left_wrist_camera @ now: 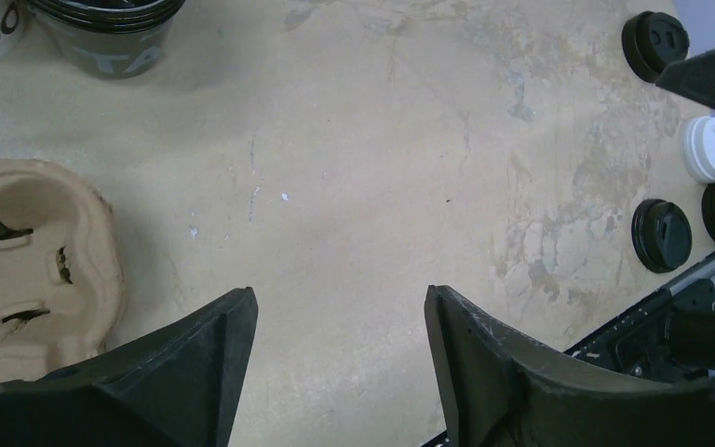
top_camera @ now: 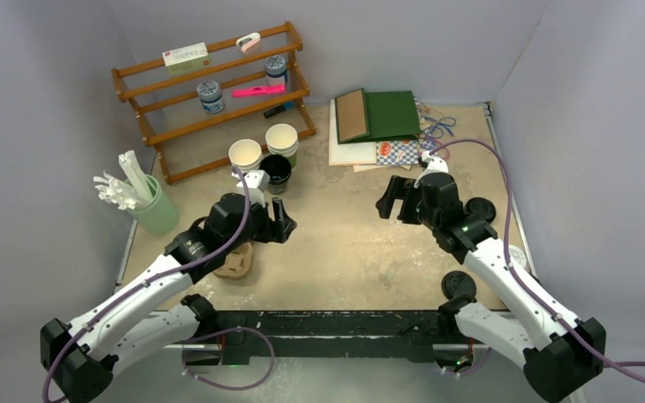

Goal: Pack the takeout coffee

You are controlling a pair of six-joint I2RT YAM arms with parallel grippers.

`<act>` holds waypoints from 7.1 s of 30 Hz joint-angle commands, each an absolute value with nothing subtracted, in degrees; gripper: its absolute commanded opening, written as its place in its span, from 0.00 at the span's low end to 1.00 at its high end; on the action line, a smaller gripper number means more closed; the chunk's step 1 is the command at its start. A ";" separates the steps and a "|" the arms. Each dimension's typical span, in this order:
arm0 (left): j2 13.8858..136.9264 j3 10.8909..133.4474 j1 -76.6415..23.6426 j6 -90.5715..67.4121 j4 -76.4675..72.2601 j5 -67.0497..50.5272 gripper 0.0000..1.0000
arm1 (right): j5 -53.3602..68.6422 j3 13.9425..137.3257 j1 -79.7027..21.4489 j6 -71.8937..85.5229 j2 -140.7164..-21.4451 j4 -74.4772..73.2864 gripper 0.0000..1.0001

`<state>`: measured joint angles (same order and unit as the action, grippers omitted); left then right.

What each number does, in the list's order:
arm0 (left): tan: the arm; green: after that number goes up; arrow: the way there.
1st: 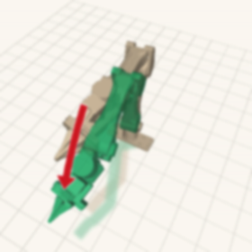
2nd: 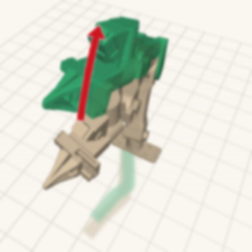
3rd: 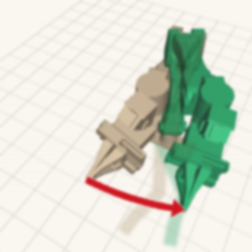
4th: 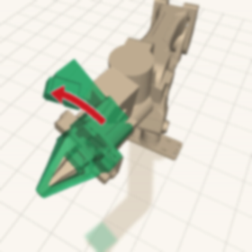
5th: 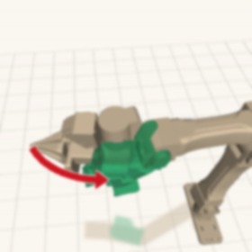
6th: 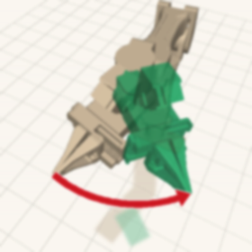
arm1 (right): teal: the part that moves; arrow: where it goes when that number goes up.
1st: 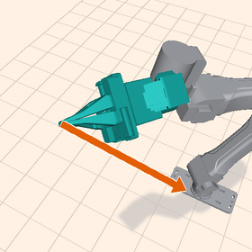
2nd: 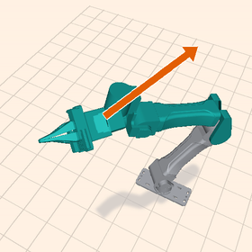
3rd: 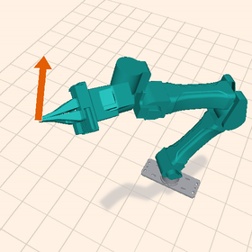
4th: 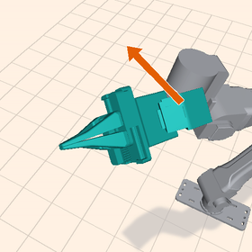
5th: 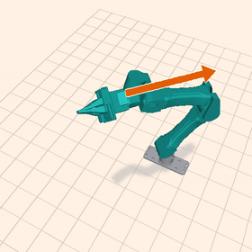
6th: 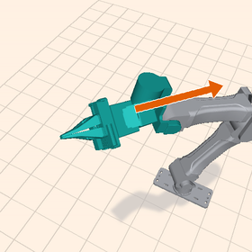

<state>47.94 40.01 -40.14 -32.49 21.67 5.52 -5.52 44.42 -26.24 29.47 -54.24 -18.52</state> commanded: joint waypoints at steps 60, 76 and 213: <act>49.57 51.20 -28.87 -25.86 18.92 20.20 0.57 | -4.15 103.37 0.63 37.07 -124.00 1.78 0.00; 54.23 50.96 -31.97 -24.55 11.03 -10.00 0.59 | 0.26 85.18 -11.04 27.70 -87.32 -10.45 0.00; 70.44 71.94 -46.32 -32.07 12.33 -4.13 0.00 | -14.89 89.40 -52.12 25.24 -66.80 -46.08 0.61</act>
